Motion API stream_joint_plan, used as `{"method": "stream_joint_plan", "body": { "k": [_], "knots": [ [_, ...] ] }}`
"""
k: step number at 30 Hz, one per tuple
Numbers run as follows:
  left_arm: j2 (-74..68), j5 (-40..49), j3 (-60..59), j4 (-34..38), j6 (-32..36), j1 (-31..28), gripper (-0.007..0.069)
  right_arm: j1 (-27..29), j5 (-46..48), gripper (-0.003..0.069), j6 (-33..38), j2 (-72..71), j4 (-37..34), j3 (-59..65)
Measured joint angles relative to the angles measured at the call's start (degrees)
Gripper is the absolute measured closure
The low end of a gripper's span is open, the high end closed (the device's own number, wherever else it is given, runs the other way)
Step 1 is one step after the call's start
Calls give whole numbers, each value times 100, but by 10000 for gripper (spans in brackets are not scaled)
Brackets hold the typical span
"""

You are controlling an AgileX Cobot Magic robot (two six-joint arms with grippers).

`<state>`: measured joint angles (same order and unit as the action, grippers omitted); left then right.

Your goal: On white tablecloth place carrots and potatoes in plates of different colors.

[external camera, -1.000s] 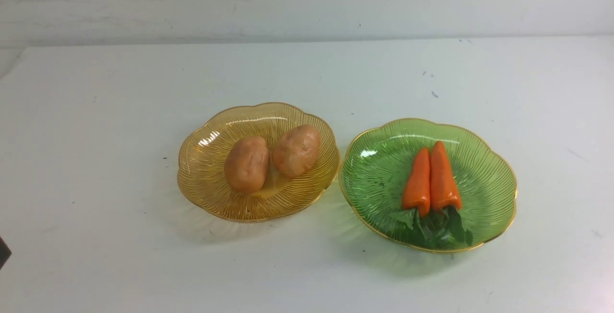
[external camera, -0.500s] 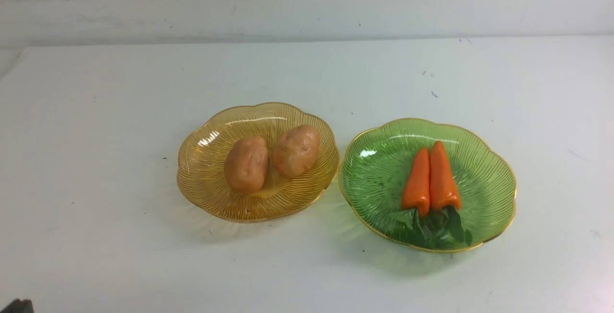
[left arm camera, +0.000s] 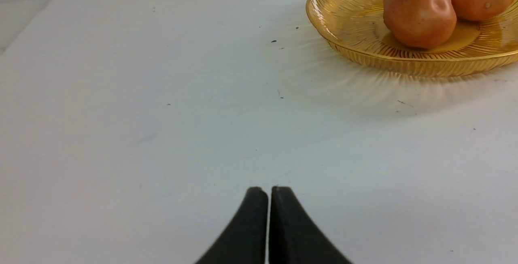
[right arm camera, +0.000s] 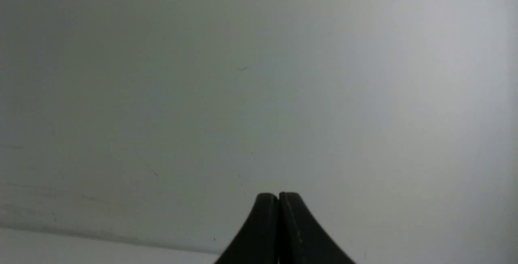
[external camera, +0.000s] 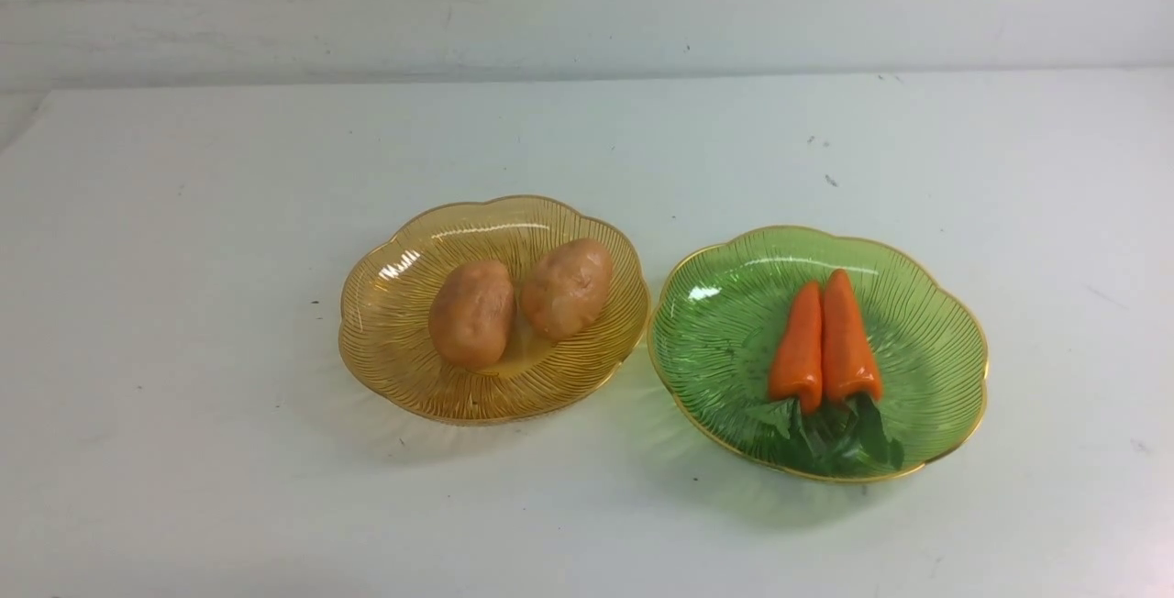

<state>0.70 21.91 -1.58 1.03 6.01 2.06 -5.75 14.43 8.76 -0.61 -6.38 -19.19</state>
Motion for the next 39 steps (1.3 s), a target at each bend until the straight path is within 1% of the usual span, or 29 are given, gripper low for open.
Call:
{"method": "stream_joint_plan", "body": {
  "k": [4, 8, 10, 14, 39],
  "knots": [
    [0, 0, 0, 0, 0, 0, 628, 340, 410, 674, 30, 0, 470, 690],
    [0, 0, 0, 0, 0, 0, 628, 491, 545, 674, 35, 0, 524, 1712],
    [0, -11, 0, 0, 0, 0, 628, 509, 683, 674, -9, 0, 458, 2030],
    [0, -11, 0, 0, 0, 0, 628, 547, 806, 674, -181, 0, 400, 2067],
    [0, -11, 0, 0, 0, 0, 628, 547, 806, 674, -185, 0, 384, 2067]
  ]
}}
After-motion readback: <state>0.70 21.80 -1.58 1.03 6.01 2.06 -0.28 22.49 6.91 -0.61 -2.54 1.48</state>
